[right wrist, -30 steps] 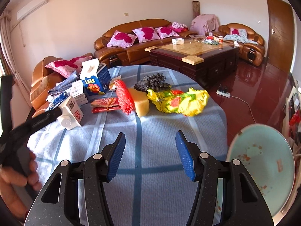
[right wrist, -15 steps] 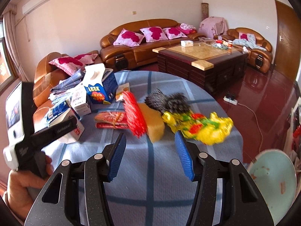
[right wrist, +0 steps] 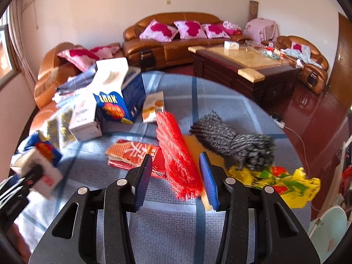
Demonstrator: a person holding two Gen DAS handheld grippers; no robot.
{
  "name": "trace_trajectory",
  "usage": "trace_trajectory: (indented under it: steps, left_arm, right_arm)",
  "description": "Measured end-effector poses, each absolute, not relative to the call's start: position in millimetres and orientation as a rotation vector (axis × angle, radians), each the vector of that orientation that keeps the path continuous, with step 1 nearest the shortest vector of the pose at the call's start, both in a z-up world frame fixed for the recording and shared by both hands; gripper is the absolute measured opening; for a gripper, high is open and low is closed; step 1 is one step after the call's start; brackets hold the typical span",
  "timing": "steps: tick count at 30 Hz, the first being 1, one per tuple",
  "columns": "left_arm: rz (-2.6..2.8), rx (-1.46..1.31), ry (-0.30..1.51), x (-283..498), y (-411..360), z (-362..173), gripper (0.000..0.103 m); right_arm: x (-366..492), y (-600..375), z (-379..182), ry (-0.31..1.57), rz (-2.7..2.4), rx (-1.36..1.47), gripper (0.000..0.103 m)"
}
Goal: Collect trash
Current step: 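Grasp the white-blue milk carton with the left tool while the right tool grasps the red mesh net, then carry the milk carton and red mesh net over the mint-green bucket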
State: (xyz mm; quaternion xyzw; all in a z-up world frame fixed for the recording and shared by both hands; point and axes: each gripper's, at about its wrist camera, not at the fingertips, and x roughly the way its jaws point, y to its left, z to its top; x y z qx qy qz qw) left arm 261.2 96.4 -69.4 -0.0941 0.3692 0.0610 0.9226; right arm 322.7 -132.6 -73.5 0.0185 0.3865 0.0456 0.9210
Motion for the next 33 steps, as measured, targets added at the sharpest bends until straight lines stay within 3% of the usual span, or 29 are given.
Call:
trace_trajectory:
  steps: [3, 6, 15, 33]
  left_arm:
    - [0.143, -0.185, 0.752, 250, 103, -70, 0.053]
    - [0.145, -0.174, 0.747, 247, 109, -70, 0.053]
    - [0.102, -0.178, 0.716, 225, 101, -59, 0.053]
    - [-0.071, -0.084, 0.669, 150, 17, -37, 0.053]
  right_arm:
    - [324, -133, -79, 0.817, 0.103, 0.043, 0.022]
    - [318, -131, -75, 0.807, 0.118, 0.035, 0.013]
    - [253, -131, -36, 0.702, 0.214, 0.136, 0.012]
    - [135, -183, -19, 0.645, 0.145, 0.173, 0.012]
